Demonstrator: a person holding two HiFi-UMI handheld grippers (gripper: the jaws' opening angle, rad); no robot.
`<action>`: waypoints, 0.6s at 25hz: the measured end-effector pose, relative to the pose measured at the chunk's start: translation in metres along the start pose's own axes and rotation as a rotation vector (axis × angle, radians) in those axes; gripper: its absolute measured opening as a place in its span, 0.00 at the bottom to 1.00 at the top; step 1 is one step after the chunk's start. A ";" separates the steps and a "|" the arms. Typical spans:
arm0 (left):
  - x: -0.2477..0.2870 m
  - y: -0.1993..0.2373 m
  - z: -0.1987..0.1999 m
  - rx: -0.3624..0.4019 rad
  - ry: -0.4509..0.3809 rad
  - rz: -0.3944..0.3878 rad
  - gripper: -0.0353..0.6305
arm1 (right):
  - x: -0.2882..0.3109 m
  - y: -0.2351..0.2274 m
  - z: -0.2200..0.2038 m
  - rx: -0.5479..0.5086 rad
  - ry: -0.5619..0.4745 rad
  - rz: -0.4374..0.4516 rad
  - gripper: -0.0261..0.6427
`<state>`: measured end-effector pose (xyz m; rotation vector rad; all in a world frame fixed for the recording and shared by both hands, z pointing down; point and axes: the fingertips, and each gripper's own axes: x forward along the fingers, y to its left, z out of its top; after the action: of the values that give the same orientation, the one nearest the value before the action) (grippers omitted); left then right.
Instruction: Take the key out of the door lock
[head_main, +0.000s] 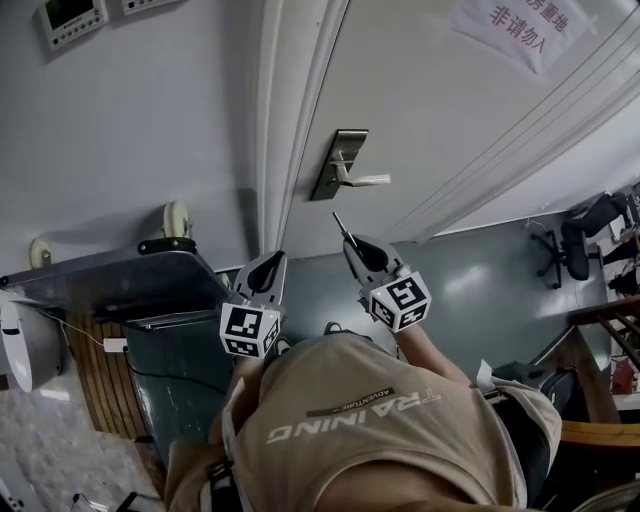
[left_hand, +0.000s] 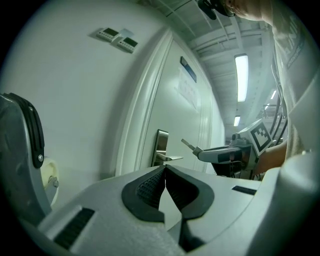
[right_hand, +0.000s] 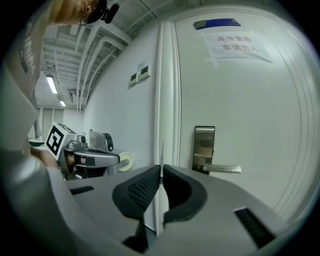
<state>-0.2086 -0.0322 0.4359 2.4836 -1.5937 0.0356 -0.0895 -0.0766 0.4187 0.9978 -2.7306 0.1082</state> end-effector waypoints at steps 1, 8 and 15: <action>0.002 -0.001 -0.001 0.004 0.007 0.010 0.07 | -0.003 -0.004 -0.002 0.007 -0.010 0.001 0.08; 0.020 -0.034 0.012 0.043 0.019 0.026 0.07 | -0.031 -0.042 -0.018 0.033 -0.032 -0.015 0.08; 0.034 -0.072 0.002 -0.025 0.054 0.006 0.07 | -0.064 -0.057 -0.038 0.065 -0.007 0.007 0.08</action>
<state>-0.1297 -0.0340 0.4277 2.4380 -1.5699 0.0825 0.0020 -0.0746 0.4395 1.0073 -2.7532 0.1955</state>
